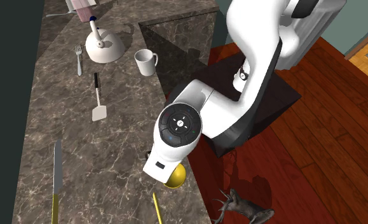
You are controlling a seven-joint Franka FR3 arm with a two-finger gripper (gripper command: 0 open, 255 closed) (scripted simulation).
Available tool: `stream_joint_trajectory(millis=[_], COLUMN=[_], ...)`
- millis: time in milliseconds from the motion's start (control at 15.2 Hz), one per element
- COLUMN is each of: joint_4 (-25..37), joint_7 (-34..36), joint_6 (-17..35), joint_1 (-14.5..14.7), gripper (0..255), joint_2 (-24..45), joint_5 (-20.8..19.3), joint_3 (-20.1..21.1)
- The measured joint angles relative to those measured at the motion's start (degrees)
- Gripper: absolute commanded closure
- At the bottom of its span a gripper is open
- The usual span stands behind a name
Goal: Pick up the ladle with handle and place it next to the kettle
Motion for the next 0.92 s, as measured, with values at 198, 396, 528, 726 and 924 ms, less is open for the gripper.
stream_joint_trajectory(millis=[198, 396, 528, 726, 924], joint_4=[-0.39, -1.65, -1.9, -2.04, -2.06], joint_7=[-0.39, -0.14, -0.13, -0.1, -0.1], joint_6=[1.9, 3.78, 4.58, 4.81, 4.84], joint_1=[-0.01, -0.09, -0.19, -0.2, -0.2], gripper=[0, 0, 0, 0, 0], joint_2=[1.54, 2.2, 2.73, 2.8, 2.79], joint_5=[-0.62, -0.93, -1.06, -1.1, -1.1], joint_3=[-0.1, -0.23, -0.33, -0.35, -0.35])
